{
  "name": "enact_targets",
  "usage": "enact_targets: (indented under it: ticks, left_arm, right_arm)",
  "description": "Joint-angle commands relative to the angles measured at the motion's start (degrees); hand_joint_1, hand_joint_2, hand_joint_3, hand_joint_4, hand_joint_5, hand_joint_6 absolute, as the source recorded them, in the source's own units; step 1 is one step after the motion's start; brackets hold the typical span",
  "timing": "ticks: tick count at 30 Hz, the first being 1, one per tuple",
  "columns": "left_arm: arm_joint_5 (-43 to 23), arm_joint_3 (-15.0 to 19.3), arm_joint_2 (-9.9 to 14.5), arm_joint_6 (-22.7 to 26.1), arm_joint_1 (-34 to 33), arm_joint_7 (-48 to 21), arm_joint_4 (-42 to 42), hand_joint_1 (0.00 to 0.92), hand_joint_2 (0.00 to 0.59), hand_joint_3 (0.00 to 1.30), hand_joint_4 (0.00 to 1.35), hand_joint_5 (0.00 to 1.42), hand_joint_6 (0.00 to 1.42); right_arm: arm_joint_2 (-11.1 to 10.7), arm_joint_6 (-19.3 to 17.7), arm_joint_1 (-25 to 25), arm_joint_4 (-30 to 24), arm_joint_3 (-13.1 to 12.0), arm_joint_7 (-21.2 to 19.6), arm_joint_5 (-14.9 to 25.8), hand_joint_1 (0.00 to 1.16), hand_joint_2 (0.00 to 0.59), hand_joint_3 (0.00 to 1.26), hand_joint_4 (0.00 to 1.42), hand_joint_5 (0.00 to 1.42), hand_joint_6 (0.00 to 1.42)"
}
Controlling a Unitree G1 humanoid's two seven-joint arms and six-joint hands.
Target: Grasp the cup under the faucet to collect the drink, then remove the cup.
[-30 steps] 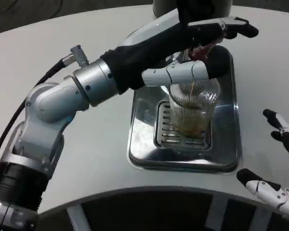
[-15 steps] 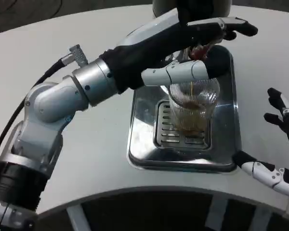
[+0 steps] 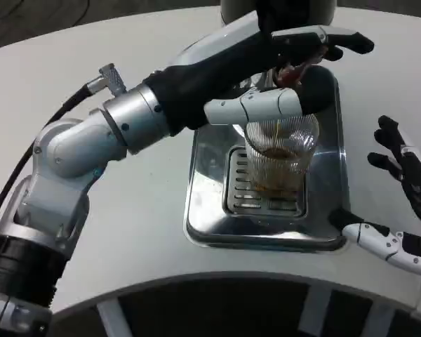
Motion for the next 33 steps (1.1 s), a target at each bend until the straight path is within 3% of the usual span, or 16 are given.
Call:
enact_targets:
  ticks: [1,17,22,33]
  left_arm:
    - [1.66,-1.22,0.65,-0.02,0.30,-1.65,0.59,0.000,0.097,0.23,0.12,0.16,0.08]
    - [1.74,-0.92,1.43,-0.43,-0.73,-1.50,1.37,0.000,0.098,0.24,0.13,0.16,0.09]
    - [1.65,-0.76,1.78,-0.62,-0.89,-1.58,1.59,0.000,0.098,0.24,0.13,0.16,0.09]
    - [1.54,-0.59,1.89,-1.27,-1.36,-1.54,2.62,0.000,0.099,0.24,0.14,0.17,0.09]
  right_arm:
    - [-0.03,-1.71,-1.24,1.98,0.92,-0.54,0.67,0.73,0.205,0.02,0.03,0.12,0.02]
    - [0.11,-4.87,-8.57,11.05,2.90,-1.30,0.74,0.72,0.202,0.03,0.04,0.12,0.01]
    - [0.21,-5.99,-10.37,13.66,3.82,-2.19,0.20,0.79,0.199,0.03,0.04,0.12,0.00]
    - [0.09,-8.22,-13.70,18.08,4.80,-2.12,1.03,0.80,0.191,0.03,0.04,0.12,0.00]
